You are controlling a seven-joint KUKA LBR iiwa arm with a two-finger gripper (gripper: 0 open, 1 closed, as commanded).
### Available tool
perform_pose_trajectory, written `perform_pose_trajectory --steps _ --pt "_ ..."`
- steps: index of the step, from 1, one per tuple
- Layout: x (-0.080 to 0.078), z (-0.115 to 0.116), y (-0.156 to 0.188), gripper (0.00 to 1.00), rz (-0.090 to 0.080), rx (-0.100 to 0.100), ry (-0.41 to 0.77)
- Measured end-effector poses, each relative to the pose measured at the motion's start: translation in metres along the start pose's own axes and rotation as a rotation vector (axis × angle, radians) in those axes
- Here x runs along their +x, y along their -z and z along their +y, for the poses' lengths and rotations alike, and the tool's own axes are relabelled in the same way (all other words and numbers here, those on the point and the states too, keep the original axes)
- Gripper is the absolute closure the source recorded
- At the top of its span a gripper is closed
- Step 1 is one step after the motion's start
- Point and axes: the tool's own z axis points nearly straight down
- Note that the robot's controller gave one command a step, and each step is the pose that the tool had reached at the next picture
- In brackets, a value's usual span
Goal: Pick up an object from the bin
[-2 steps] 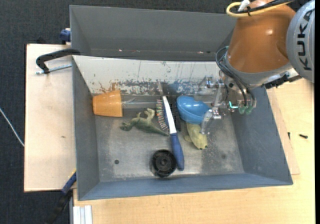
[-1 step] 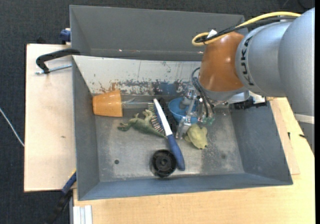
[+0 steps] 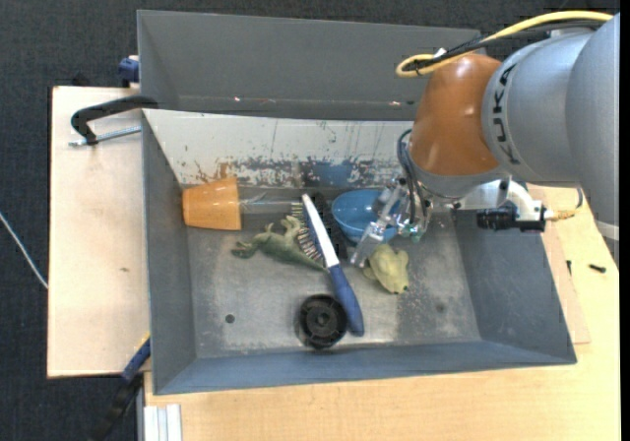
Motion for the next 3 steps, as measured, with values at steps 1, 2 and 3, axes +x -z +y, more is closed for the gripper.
perform_pose_trajectory --steps 1,2,3 --pt "0.004 0.007 -0.002 0.00 0.003 0.004 -0.236" --pt "-0.002 0.016 -0.029 0.00 0.003 0.006 -0.506" --pt "-0.003 0.016 -0.028 0.00 0.004 0.006 -0.502"
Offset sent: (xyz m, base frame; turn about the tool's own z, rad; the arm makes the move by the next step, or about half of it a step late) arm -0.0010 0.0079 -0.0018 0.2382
